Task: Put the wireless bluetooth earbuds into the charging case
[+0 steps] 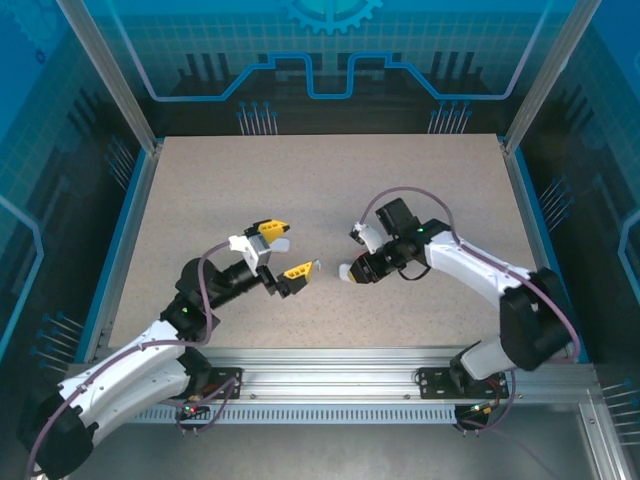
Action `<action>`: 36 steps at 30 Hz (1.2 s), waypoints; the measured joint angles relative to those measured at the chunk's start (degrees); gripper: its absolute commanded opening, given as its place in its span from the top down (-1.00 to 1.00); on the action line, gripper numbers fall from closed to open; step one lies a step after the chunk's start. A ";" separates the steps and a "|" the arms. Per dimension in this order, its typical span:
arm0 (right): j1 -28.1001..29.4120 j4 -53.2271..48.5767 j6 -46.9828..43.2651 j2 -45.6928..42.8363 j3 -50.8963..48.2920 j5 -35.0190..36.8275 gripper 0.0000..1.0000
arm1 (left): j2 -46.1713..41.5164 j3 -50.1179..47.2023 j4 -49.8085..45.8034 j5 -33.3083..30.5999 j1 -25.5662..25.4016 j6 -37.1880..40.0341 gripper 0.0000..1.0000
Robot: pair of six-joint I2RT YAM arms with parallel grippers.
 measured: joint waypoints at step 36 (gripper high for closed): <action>6.21 -15.74 -2.93 15.26 27.96 19.15 -0.61 | -4.87 -1.70 -9.62 -24.90 2.01 -1.73 -0.97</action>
